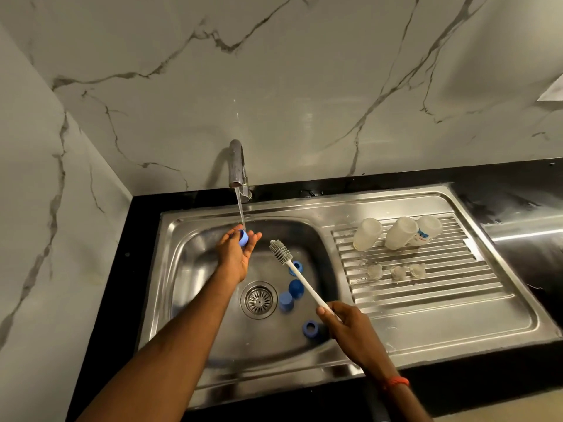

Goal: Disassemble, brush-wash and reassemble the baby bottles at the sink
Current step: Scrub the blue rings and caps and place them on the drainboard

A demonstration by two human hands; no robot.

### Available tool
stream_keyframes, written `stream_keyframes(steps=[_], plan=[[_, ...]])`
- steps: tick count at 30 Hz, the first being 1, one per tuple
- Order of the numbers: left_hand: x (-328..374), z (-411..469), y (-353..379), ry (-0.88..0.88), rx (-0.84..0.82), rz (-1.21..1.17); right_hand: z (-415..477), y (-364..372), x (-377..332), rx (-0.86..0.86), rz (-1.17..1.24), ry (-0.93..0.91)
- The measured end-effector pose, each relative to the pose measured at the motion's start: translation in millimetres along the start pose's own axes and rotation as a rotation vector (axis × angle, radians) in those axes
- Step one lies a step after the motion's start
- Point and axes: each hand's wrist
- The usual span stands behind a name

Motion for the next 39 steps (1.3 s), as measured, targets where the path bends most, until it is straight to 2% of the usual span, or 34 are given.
stream_keyframes(steps=[8,17,21,29,39], plan=[[7,24,5,-0.111,0.021,-0.008,19,6,-6,-0.023,0.012,0.030],[10,24,11,-0.119,-0.058,-0.119,30,12,-10,-0.054,-0.013,0.043],[4,22,12,-0.136,-0.041,-0.155,31,12,-8,-0.060,-0.028,0.043],[-1,23,2,-0.046,0.016,-0.035,32,10,-5,-0.060,-0.044,0.027],[14,15,4,-0.005,0.036,-0.083,33,12,-6,-0.063,-0.057,0.042]])
Point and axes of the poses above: each hand's wrist, its own z-axis towards the middle knuckle, its own y-axis out of the palm, x = y × z, and after that the axes turned 11 degrees about x, right-handed
